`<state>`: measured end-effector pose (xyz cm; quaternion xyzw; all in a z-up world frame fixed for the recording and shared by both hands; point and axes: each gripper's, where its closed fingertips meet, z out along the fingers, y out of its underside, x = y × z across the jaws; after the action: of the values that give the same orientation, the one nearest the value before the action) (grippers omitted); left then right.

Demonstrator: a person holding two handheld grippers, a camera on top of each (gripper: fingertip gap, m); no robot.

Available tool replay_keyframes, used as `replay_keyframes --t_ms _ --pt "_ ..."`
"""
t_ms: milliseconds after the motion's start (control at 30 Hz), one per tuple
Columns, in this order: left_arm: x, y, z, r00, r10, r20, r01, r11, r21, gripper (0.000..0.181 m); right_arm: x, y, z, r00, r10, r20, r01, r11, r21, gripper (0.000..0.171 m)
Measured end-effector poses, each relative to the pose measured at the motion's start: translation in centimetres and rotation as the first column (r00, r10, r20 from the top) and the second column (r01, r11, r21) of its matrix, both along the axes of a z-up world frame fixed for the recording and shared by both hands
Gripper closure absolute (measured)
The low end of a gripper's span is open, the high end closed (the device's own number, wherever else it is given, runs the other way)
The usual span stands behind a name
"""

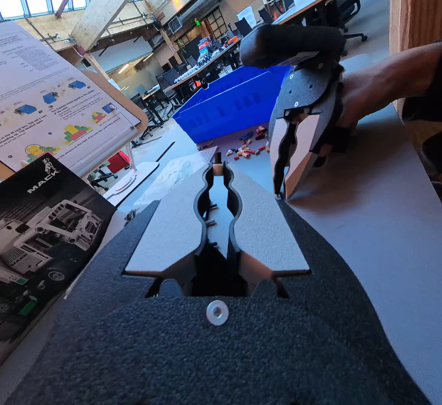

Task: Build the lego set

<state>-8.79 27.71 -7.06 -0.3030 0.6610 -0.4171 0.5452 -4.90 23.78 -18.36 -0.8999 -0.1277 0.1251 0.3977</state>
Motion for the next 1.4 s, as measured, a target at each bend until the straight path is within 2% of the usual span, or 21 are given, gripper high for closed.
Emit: replay_keyframes --t_ms 33,133,267,400,733,967,1400 --pt "0.0 0.0 -0.2 1.000 -0.001 -0.005 0.001 1.000 0.004 0.175 0.0 0.0 -0.1 0.999 -0.005 0.033 0.004 1.000 0.008 0.156" --pt "-0.1 -0.3 -0.6 1.000 -0.010 -0.010 0.010 1.000 0.020 0.175 0.1 0.0 -0.1 0.994 -0.018 0.110 0.015 0.999 0.030 0.158" --pt "0.0 -0.7 -1.3 0.999 -0.021 -0.035 0.022 0.999 0.025 0.175 0.0 -0.1 -0.2 0.990 -0.018 0.140 0.013 0.999 0.038 0.158" --pt "0.1 -0.7 -1.8 0.999 -0.010 -0.049 0.013 0.998 0.055 0.175 -0.4 -0.2 -0.2 0.992 0.019 0.125 -0.023 0.999 0.033 0.166" --pt "0.4 -0.6 -2.5 0.996 -0.004 -0.085 0.009 0.998 0.055 0.175 -0.8 0.4 -0.2 0.985 0.033 0.170 -0.042 0.998 0.050 0.156" --pt "0.4 -0.7 -2.7 0.996 -0.007 -0.093 0.014 0.998 0.069 0.175 -1.0 0.5 -0.2 0.988 0.057 0.143 -0.064 0.997 0.039 0.166" --pt "0.4 -1.0 -3.2 0.994 -0.013 -0.105 0.023 0.996 0.088 0.175 -1.2 0.2 -0.2 0.985 0.058 0.160 -0.066 0.997 0.046 0.161"
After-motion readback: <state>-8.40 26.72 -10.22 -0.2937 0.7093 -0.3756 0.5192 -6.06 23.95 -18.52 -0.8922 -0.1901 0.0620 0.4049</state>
